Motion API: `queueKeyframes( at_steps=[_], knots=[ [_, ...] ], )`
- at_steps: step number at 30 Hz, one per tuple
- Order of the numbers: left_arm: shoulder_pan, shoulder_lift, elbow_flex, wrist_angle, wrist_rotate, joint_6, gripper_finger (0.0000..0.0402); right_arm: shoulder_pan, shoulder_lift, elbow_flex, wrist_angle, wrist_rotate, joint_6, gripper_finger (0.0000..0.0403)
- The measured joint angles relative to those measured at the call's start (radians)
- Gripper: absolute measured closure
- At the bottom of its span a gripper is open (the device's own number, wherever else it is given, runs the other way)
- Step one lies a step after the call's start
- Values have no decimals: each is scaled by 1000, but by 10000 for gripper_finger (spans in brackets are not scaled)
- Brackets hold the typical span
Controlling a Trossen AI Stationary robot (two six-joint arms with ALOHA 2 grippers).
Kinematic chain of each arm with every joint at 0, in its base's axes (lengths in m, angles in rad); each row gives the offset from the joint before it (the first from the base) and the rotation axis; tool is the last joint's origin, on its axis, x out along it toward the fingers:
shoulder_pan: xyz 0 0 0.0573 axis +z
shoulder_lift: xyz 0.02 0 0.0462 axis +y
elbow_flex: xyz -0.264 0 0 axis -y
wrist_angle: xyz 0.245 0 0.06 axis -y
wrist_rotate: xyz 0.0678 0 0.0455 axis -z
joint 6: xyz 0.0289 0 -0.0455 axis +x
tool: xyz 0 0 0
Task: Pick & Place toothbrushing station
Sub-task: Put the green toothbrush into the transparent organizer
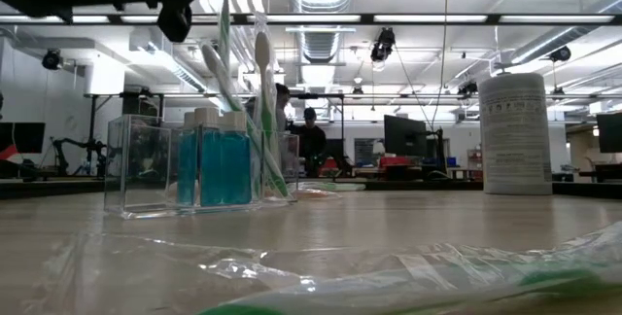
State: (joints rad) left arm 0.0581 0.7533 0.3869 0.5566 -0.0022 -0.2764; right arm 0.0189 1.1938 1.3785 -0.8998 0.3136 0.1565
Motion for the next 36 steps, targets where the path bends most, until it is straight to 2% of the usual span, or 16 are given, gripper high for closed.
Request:
queueKeyframes(
  at_steps=[6, 10, 19, 36],
  knots=[
    [35, 40, -123, 253, 40, -44, 365, 0, 0, 0, 0, 0, 0, 321],
    [35, 73, -157, 348, 42, -45, 365, 0, 0, 0, 0, 0, 0, 321],
    [39, 184, -145, 397, 41, -45, 364, 1, 0, 0, 0, 0, 0, 321],
    [39, 466, -137, 618, 46, -138, 364, 0, 0, 0, 0, 0, 0, 321]
  ],
)
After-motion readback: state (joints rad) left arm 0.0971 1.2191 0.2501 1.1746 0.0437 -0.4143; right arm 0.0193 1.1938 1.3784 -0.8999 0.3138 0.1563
